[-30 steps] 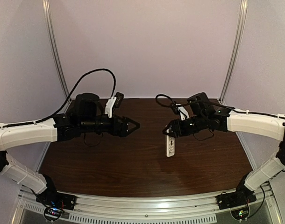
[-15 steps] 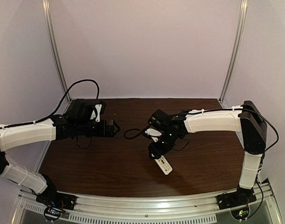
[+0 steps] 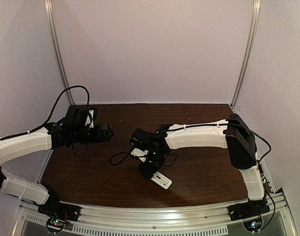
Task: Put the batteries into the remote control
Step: Place the remote control at the center of the board, then reset both arms
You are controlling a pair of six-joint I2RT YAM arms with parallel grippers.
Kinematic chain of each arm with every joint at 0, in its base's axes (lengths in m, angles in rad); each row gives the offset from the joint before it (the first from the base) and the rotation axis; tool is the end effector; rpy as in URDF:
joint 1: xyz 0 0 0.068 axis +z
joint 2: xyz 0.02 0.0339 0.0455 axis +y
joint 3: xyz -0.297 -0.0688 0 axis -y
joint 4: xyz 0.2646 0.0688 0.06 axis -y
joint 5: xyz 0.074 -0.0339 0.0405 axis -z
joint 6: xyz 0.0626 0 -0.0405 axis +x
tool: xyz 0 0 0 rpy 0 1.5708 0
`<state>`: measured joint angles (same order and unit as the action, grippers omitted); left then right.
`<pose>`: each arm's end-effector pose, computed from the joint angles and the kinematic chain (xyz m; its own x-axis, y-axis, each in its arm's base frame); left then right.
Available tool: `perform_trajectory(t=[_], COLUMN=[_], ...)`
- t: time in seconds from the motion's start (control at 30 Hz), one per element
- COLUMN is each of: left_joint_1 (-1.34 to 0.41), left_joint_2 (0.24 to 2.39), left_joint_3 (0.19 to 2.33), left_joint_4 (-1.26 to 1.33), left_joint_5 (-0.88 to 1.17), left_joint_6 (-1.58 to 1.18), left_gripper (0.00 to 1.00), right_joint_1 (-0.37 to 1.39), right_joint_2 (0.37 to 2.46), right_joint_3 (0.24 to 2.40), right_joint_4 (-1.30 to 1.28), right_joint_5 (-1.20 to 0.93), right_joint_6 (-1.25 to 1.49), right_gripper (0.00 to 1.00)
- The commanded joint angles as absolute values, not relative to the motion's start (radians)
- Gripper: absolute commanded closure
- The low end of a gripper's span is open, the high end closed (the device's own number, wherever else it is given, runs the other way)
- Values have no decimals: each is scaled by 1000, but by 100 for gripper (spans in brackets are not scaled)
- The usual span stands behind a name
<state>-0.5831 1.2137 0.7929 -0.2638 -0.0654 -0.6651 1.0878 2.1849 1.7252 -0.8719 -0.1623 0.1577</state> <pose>0.2426 -0.1551 0.2521 -0.7284 -0.2573 -0.6351 0.0733 0.8922 -0.4456 0.2172 0.4360 0.1607 -0.5857 -0.7831 -0.2093 -0.8098 0.5543 0.1922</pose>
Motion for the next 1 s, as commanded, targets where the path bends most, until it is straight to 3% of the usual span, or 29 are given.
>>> perform_trajectory(t=[0.0, 0.2, 0.33, 0.53, 0.73, 0.97], left_joint_1=[-571, -565, -559, -538, -491, -451], left_joint_2=[1208, 1209, 1207, 1215, 1222, 1324], left_joint_3=[780, 789, 798, 856, 976, 1108], left_joint_4=[-267, -269, -268, -279, -341, -464], left_joint_5=[-77, -74, -61, -19, 0, 40], left_joint_6=[-670, -661, -654, -603, -516, -459], left_gripper=[3, 3, 3, 3, 2, 3], right_joint_1=[1100, 1101, 1103, 1086, 978, 757], right_joint_2=[2255, 2276, 2256, 2111, 1891, 1535], right_joint_3=[1741, 1736, 1722, 1670, 1545, 1242], right_joint_4=[-892, -872, -845, -739, -611, -346], right_joint_5=[-122, -141, -161, -237, -245, -297], right_joint_6=[149, 149, 154, 174, 196, 285], right_gripper=[46, 35, 17, 2, 0, 0])
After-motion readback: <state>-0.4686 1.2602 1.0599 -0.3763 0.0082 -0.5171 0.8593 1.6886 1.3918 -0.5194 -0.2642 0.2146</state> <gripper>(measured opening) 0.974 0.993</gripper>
